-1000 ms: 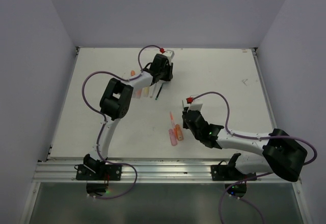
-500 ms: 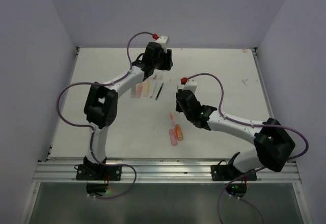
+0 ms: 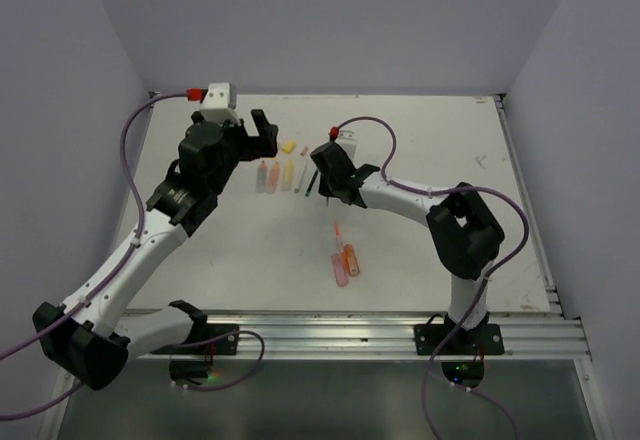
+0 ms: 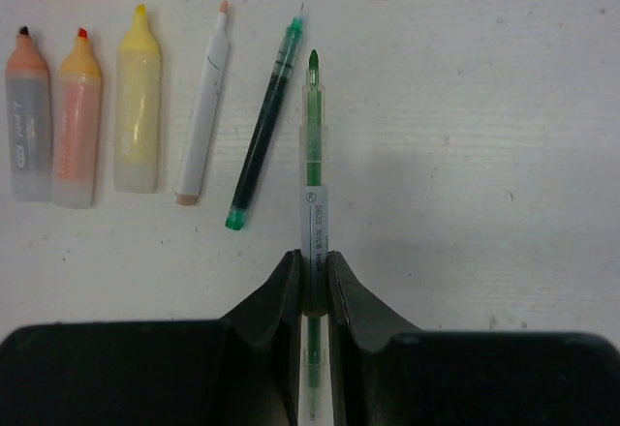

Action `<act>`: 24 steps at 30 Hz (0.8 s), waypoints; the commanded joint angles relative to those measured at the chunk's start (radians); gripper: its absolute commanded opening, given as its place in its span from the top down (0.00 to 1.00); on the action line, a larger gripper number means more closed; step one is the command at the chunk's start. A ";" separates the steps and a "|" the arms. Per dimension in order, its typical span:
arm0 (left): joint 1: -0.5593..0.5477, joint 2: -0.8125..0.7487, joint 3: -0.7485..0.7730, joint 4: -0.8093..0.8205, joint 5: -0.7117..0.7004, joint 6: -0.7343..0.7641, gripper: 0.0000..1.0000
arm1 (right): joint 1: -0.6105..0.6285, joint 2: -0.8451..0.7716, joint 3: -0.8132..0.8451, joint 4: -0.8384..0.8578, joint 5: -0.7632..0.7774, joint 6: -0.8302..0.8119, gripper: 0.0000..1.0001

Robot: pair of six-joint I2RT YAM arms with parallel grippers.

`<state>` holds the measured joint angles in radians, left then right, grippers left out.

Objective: Open the pen caps

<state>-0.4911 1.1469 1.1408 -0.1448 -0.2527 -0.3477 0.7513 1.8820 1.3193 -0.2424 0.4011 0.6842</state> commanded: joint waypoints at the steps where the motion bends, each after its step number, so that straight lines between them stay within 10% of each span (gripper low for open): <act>1: 0.006 -0.123 -0.119 -0.140 -0.080 -0.016 0.00 | -0.001 0.096 0.116 -0.081 -0.015 0.063 0.98; 14: 0.008 -0.504 -0.380 -0.265 -0.243 0.049 0.00 | -0.018 0.278 0.284 -0.166 0.100 0.152 0.94; 24: 0.011 -0.503 -0.429 -0.231 -0.267 0.069 0.00 | -0.032 0.325 0.287 -0.182 0.131 0.189 0.86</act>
<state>-0.4892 0.6399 0.7212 -0.4065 -0.4969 -0.2993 0.7334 2.1761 1.5879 -0.4034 0.4805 0.8333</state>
